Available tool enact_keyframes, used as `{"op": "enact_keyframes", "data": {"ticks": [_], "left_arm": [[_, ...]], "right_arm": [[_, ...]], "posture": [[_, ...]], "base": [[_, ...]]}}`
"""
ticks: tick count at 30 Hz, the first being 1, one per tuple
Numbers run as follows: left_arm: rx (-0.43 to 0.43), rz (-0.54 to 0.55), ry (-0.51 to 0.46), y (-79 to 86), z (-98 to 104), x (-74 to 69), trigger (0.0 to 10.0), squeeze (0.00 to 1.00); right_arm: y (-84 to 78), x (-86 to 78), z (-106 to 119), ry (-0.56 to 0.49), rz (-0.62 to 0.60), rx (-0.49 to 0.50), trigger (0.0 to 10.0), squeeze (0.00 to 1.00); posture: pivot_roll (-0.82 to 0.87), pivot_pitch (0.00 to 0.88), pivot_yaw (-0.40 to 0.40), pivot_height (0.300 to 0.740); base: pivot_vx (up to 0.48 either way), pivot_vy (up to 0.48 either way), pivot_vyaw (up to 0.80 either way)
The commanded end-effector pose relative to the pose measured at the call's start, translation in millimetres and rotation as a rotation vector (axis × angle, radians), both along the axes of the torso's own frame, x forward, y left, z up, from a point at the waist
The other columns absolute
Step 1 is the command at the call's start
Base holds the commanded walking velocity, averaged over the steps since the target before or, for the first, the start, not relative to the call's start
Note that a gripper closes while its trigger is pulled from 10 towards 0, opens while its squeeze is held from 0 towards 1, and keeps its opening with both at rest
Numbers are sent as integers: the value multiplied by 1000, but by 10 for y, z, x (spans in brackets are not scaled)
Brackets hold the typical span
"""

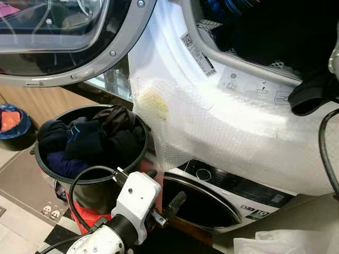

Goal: Clothes washing

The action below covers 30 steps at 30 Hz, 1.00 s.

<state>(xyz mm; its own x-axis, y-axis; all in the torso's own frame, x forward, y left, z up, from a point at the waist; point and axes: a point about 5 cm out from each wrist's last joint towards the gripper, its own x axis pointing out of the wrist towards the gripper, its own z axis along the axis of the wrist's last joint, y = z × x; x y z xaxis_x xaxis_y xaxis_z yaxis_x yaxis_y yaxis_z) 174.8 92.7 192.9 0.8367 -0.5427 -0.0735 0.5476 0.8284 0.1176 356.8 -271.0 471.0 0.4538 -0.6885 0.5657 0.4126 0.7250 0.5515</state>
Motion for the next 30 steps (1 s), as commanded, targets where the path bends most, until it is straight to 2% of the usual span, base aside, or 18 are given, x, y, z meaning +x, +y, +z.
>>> {"op": "enact_keyframes", "data": {"ticks": [1, 2, 3, 6, 7, 8, 9, 10, 16, 18, 21, 22, 25, 27, 28, 29, 30], "left_arm": [[-19, -14, -10, -37, 51, -63, 10000, 0], [-19, -14, -10, -37, 51, -63, 10000, 0], [-14, -15, -8, -38, 47, -62, 10000, 0], [-14, -15, -7, -35, 47, -62, 10000, 0], [-16, -14, -5, -32, 50, -59, 10000, 0], [-16, -14, -5, -32, 50, -59, 10000, 0], [-20, -19, -5, -42, 51, -54, 10000, 0], [-22, -21, -5, -47, 49, -53, 10000, 0], [-37, -25, -7, -86, 61, -44, 10000, 0], [-37, -24, -4, -82, 59, -48, 10000, 0], [-34, -25, -1, -75, 57, -52, 10000, 0], [-34, -26, -1, -77, 57, -49, 10000, 0], [-36, -26, -2, -79, 59, -47, 10000, 0], [-37, -26, -2, -86, 59, -42, 10000, 0], [-38, -27, -4, -90, 62, -40, 10000, 0], [-41, -28, -5, -97, 63, -38, 10000, 0], [-40, -29, -6, -100, 63, -39, 10000, 0]], "right_arm": [[-111, -141, 118, -95, -47, 20, 10000, 0], [-111, -141, 118, -95, -47, 20, 10000, 0], [-158, -153, 84, -118, -43, 80, 10000, 0], [-97, -136, 102, -113, -36, 45, 10000, 0], [75, -75, 140, -85, -5, -58, 10000, 0], [75, -75, 140, -85, -5, -58, 10000, 0], [435, 82, 109, 0, 76, -255, 10000, 0], [561, 138, 79, 29, 118, -316, 10000, 0], [934, 333, -182, 137, 240, -482, 10000, 0], [964, 363, -227, 153, 287, -486, 10000, 0], [950, 380, -251, 193, 266, -505, 10000, 0], [961, 365, -219, 199, 226, -558, 10000, 0], [980, 353, -190, 195, 216, -596, 10000, 0], [997, 342, -154, 223, 158, -669, 10000, 0], [1061, 326, -120, 240, 83, -793, 10000, 0], [1196, 298, -87, 252, -78, -1034, 10000, 0], [1281, 291, -98, 241, -99, -1142, 10000, 0]], "posture": [[237, 241, -189, 740], [237, 241, -189, 740], [241, 242, -188, 740], [241, 242, -188, 740], [231, 244, -182, 740], [231, 244, -182, 740], [218, 245, -184, 740], [218, 245, -184, 740], [211, 240, -184, 740], [212, 239, -185, 740], [211, 235, -184, 740], [209, 234, -185, 740], [209, 234, -185, 740], [202, 227, -188, 740], [202, 227, -188, 740], [198, 220, -188, 740], [198, 219, -189, 740]], "base": [[0, 0, 0], [0, 0, 0], [0, 0, 0], [0, 0, 0], [0, 0, 0], [0, 0, 0], [0, 0, 0], [0, 0, 0], [0, 0, 0], [0, 0, 0], [0, 0, 0], [0, 0, 0], [0, 0, 0], [0, 0, 0], [0, 0, 0], [0, 0, 0], [0, 0, 0]]}}
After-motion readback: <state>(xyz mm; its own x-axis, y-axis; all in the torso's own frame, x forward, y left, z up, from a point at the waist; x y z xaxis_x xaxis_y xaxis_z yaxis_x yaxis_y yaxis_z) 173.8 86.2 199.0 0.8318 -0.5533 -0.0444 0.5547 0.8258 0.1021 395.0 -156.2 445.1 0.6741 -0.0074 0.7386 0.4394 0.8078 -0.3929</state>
